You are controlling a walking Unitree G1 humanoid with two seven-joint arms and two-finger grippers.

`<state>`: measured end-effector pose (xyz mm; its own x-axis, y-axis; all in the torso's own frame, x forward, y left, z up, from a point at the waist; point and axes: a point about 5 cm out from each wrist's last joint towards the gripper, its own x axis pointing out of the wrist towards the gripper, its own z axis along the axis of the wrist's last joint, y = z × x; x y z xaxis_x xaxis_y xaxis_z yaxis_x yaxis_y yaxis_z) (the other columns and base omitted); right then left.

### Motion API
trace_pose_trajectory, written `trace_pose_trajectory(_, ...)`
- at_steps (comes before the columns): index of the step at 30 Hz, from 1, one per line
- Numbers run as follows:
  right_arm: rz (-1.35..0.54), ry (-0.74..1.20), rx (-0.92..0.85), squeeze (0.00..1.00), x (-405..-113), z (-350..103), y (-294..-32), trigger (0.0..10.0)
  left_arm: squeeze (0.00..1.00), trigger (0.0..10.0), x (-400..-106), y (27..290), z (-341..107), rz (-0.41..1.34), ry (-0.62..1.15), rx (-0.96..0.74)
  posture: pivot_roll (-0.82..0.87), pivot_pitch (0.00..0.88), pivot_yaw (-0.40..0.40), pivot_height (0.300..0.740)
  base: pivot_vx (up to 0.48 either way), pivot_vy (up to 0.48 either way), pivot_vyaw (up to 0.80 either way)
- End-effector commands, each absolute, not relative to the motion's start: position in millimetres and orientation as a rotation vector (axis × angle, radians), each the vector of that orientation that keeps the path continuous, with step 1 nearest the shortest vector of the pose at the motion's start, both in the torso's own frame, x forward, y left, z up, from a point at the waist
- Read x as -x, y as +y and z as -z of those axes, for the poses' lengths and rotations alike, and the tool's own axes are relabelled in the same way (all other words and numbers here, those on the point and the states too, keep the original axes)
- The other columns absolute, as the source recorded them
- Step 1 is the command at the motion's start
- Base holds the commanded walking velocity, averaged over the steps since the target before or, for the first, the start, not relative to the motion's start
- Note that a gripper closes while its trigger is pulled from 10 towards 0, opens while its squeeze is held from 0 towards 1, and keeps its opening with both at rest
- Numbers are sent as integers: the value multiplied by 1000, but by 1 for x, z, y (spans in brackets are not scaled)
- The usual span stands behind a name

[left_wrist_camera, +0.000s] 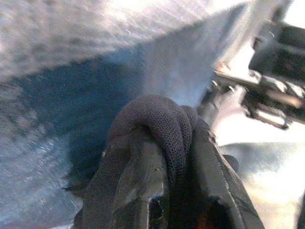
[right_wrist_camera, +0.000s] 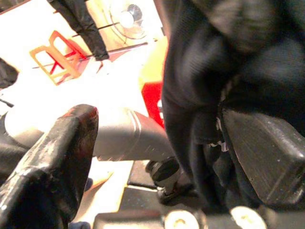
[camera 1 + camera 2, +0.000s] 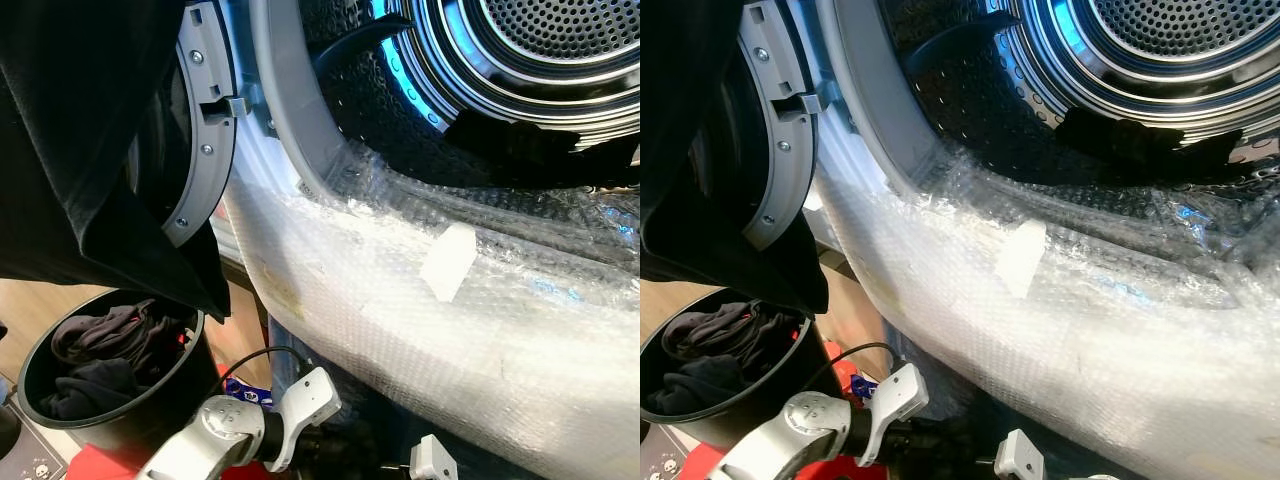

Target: Clothes washing

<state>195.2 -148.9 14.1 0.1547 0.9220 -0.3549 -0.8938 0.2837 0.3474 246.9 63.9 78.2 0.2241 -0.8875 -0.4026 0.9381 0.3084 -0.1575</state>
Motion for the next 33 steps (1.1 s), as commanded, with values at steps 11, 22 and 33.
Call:
trace_pose_trajectory(11, -1037, 522, -39, 1000, -223, -6, -129, 10000, 0, 0, -260, 63, -87, 1230, 390, -87, -47, 0, 38, 740, 0, 0, 0)
trace_pose_trajectory(22, -1036, 583, -251, 1000, -210, -1, -110, 10000, 0, 0, -258, 61, -86, 1210, 387, -67, -52, 0, 40, 740, 0, 0, 0)
trace_pose_trajectory(33, -878, 617, -413, 0, -227, 1, -94, 10000, 0, 0, -260, 62, -86, 1170, 381, -52, -39, 26, 42, 740, 0, 0, 0)
